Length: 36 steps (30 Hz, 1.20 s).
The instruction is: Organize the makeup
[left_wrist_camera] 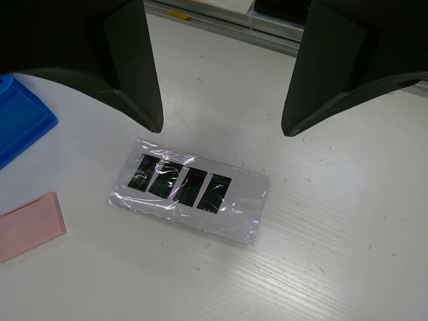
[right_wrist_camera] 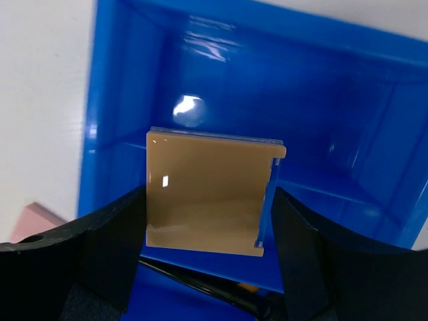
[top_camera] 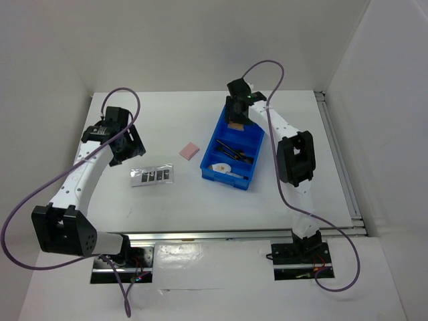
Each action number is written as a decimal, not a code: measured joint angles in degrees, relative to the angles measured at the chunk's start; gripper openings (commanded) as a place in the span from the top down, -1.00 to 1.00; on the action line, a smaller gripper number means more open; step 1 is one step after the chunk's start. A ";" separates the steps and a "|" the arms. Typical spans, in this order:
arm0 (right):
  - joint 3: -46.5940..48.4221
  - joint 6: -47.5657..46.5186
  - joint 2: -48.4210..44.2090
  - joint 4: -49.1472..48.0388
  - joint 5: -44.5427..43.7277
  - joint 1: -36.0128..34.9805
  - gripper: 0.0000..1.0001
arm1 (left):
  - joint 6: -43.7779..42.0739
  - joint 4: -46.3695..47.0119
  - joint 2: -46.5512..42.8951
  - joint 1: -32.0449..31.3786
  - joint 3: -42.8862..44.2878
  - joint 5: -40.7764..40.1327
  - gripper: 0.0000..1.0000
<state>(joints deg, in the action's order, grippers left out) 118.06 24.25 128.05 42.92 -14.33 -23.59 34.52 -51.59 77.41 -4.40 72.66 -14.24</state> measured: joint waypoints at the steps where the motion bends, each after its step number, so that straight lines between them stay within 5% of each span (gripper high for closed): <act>1: -0.79 0.44 0.00 0.20 0.22 0.35 -0.20 | 0.00 0.00 0.13 0.00 0.00 0.00 -0.71; 13: -5.01 2.97 0.00 1.25 1.84 1.53 -0.20 | 0.00 0.13 0.87 0.00 0.00 0.63 -0.71; 18: -5.14 3.06 -0.02 1.16 2.45 1.46 -0.73 | 0.00 0.22 0.87 0.00 0.00 0.87 -0.71; 23: -5.05 3.37 0.00 1.75 2.95 0.79 -0.93 | 0.00 0.31 0.87 0.00 0.00 1.07 -0.71; 36: 4.98 0.24 0.02 3.89 -3.06 -9.38 -0.74 | -0.04 0.90 -2.47 0.00 -1.55 1.07 -0.71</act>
<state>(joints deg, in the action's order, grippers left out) 123.04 24.49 128.07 46.81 -17.39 -32.97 34.48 -50.70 74.94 -4.40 71.11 -13.17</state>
